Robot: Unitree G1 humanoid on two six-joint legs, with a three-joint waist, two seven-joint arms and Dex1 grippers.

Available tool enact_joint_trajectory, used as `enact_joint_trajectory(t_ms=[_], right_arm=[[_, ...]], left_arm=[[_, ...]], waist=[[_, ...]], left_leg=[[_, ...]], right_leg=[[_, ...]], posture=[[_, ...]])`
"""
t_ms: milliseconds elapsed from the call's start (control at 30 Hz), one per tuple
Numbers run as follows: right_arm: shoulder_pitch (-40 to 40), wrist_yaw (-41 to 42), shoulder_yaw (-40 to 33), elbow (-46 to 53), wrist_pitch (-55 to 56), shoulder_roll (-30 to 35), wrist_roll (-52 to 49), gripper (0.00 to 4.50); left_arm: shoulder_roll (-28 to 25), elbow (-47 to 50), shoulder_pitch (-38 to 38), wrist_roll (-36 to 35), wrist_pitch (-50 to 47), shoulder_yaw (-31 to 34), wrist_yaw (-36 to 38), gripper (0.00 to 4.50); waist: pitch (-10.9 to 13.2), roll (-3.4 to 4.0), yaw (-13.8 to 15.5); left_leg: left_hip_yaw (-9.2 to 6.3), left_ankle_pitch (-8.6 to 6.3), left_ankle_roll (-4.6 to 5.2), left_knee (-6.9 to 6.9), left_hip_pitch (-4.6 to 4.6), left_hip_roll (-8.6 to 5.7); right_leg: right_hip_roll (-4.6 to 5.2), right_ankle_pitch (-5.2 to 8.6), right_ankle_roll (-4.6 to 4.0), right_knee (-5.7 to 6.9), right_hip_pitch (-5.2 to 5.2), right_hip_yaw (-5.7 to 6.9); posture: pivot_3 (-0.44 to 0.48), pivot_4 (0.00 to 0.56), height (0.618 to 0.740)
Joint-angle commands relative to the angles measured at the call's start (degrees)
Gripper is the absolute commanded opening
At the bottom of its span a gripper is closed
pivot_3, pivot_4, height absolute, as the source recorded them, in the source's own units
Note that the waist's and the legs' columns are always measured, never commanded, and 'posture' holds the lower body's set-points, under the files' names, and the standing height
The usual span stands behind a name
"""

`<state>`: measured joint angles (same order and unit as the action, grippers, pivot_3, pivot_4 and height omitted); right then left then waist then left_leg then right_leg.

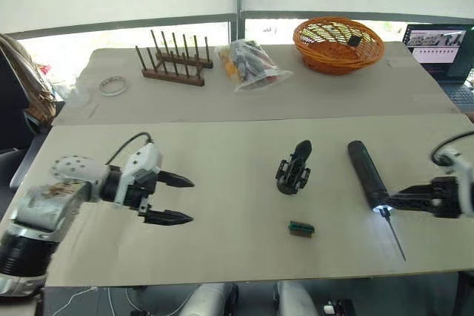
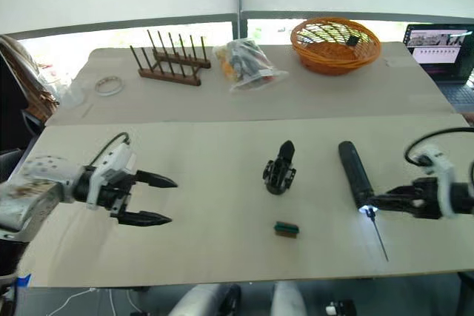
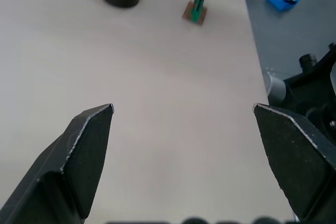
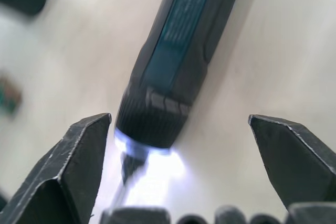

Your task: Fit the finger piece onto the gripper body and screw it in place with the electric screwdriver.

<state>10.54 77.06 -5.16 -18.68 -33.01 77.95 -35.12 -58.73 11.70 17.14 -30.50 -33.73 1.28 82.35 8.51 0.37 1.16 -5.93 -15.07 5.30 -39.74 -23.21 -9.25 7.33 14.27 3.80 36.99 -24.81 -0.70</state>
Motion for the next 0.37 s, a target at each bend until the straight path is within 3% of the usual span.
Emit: enact_joint_trajectory(t_ms=[33, 167, 367], right_arm=[[-3.56, 11.8, -10.95, -3.85, 15.45, 5.38, 3.98, 4.46], [-4.61, 15.01, -16.48, -14.27, 22.47, 6.97, 7.38, 4.46], [-1.88, 13.1, -18.73, -21.11, 24.49, 3.46, 8.67, 4.46]], left_arm=[[-6.69, -4.84, -0.03, -2.35, -0.49, 7.74, 4.84, 4.5], [-10.23, -11.04, -0.07, -3.58, -0.87, 13.15, 6.13, 4.5], [-6.76, -6.23, -8.27, -3.28, 0.65, 16.31, 2.86, 4.5]], waist=[[0.03, 0.05, -0.46], [0.04, 0.06, -0.77], [0.04, 0.09, -1.18]], left_leg=[[0.06, 0.01, -0.05, 0.01, 0.02, 0.04], [0.06, -0.15, -0.5, 0.26, 0.4, 0.15], [0.18, -0.2, -0.59, 0.98, 0.89, 0.14]], right_leg=[[-0.02, 0.0, 0.0, 0.02, 0.0, 0.0], [-0.16, 0.04, -0.07, 0.0, 0.12, -0.03], [0.1, 0.09, -0.16, -0.25, 0.56, -0.11]], posture=[[0.0, 0.15, 0.74], [0.0, 0.15, 0.74], [0.0, 0.15, 0.74]])
